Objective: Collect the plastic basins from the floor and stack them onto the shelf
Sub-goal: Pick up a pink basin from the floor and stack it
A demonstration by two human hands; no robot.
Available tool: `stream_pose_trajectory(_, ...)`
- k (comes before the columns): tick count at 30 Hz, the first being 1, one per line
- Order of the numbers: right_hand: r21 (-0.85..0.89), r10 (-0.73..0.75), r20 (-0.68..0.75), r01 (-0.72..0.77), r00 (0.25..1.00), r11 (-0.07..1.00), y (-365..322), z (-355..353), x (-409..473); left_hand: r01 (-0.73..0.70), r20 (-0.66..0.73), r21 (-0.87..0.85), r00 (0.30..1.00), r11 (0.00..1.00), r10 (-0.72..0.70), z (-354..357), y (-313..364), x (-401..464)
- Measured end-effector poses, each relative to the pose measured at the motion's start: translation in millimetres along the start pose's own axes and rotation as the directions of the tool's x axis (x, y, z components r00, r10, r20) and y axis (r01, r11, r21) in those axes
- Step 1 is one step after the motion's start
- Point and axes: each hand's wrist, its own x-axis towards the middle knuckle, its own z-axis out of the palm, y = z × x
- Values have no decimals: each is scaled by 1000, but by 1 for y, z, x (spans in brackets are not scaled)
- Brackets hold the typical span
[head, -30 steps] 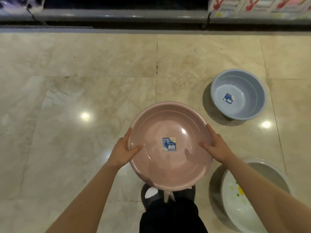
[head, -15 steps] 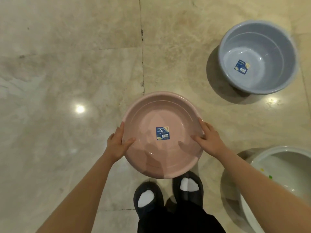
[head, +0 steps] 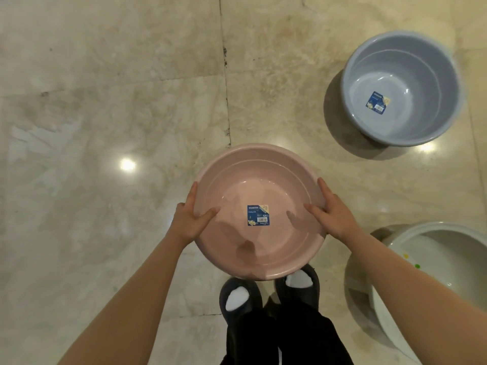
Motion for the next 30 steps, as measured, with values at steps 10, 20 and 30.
stream_pose_trajectory(10, 111, 13, -60, -6, 998, 994, -100, -112, -94, -112, 34, 38, 993, 993, 110, -99, 143, -67)
stream_pose_trajectory(20, 390, 12, -173, 57, 985, 919, -140, -254, -68, -288, 94, 23, 954, 958, 284, -112, 331, -34)
stream_pose_trajectory(30, 421, 161, -180, -72, 970, 904, -92, -373, -4, -340, 248, 127, 920, 932, 302, -39, 480, 40)
